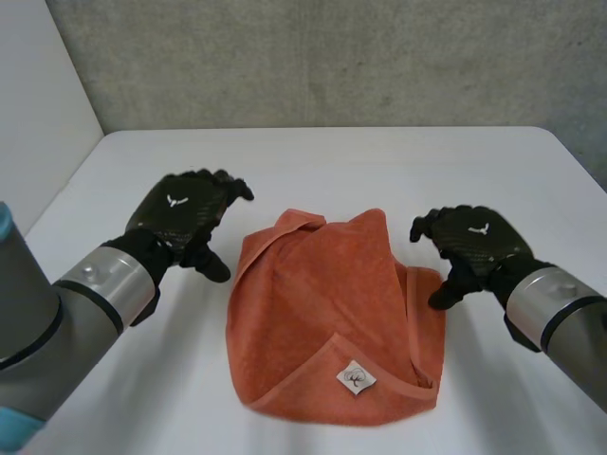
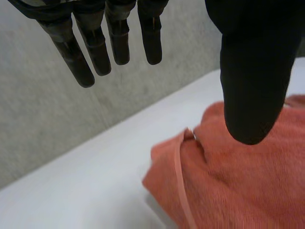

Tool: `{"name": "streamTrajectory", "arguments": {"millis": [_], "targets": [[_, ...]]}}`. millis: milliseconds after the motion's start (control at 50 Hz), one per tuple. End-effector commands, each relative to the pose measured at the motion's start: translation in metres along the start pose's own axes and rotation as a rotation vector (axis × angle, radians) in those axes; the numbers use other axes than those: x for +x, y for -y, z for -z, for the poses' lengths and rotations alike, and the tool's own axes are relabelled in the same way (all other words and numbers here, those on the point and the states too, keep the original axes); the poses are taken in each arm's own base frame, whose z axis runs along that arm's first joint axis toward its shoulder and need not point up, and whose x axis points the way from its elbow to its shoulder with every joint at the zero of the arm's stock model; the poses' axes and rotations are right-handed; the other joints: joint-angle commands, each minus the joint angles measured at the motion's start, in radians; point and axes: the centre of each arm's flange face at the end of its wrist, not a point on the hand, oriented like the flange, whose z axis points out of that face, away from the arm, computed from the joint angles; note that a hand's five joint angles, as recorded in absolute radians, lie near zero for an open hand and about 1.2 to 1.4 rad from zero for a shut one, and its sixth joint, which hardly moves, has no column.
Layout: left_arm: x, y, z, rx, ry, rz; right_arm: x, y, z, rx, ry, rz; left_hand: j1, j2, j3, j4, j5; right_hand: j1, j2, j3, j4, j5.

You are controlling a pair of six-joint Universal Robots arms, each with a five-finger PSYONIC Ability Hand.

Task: Fold the laundry

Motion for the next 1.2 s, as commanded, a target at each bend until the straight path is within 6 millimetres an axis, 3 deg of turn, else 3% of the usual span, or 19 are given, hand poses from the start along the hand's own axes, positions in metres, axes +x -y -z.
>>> {"name": "streamTrajectory", "arguments": {"millis": [20, 180, 360, 400, 500, 660, 760, 1020, 1120, 1200], "targets": [[-0.010, -0.035, -0.017, -0.095, -0.033, 0.036, -0.007, -0.013, -0.003, -0.056, 0.047, -0.005, -0.029, 0.014, 0.008, 0.018, 0.025, 0.078, 0.027, 0.030, 0.034, 0.033], [-0.012, -0.044, -0.025, -0.103, -0.026, 0.039, -0.016, -0.012, 0.003, -0.102, 0.091, -0.024, -0.035, 0.008, 0.002, 0.012, 0.019, 0.078, 0.027, 0.030, 0.034, 0.033], [-0.017, -0.046, -0.023, -0.111, -0.009, 0.045, -0.086, -0.013, 0.011, -0.151, 0.327, 0.031, -0.044, -0.001, -0.006, 0.004, 0.010, 0.116, 0.065, 0.069, 0.072, 0.071], [-0.017, -0.046, -0.023, -0.110, -0.006, 0.044, -0.092, -0.012, 0.011, -0.152, 0.346, 0.038, -0.047, -0.004, -0.009, 0.001, 0.007, 0.119, 0.068, 0.072, 0.075, 0.074], [-0.019, -0.046, -0.022, -0.113, 0.003, 0.046, -0.130, -0.017, 0.013, -0.163, 0.454, 0.085, -0.062, -0.018, -0.024, -0.014, -0.007, 0.133, 0.082, 0.086, 0.090, 0.089], [-0.029, -0.047, -0.023, -0.117, 0.031, 0.052, -0.165, -0.027, 0.010, -0.180, 0.531, 0.136, -0.065, -0.021, -0.027, -0.017, -0.010, 0.142, 0.091, 0.095, 0.099, 0.098], [-0.039, -0.049, -0.023, -0.121, 0.061, 0.060, -0.173, -0.037, 0.004, -0.204, 0.514, 0.163, -0.094, -0.051, -0.056, -0.046, -0.039, 0.186, 0.135, 0.139, 0.143, 0.142], [-0.040, -0.049, -0.022, -0.128, 0.062, 0.063, -0.177, -0.052, -0.003, -0.245, 0.457, 0.248, -0.135, -0.092, -0.097, -0.087, -0.081, 0.389, 0.338, 0.342, 0.345, 0.344], [-0.039, -0.050, -0.022, -0.129, 0.061, 0.063, -0.177, -0.056, 0.000, -0.259, 0.461, 0.262, -0.138, -0.095, -0.100, -0.090, -0.084, 0.690, 0.639, 0.643, 0.647, 0.646], [-0.039, -0.051, -0.021, -0.134, 0.059, 0.063, -0.177, -0.057, 0.000, -0.260, 0.463, 0.261, -0.141, -0.098, -0.103, -0.093, -0.087, 0.703, 0.652, 0.656, 0.660, 0.658]]}}
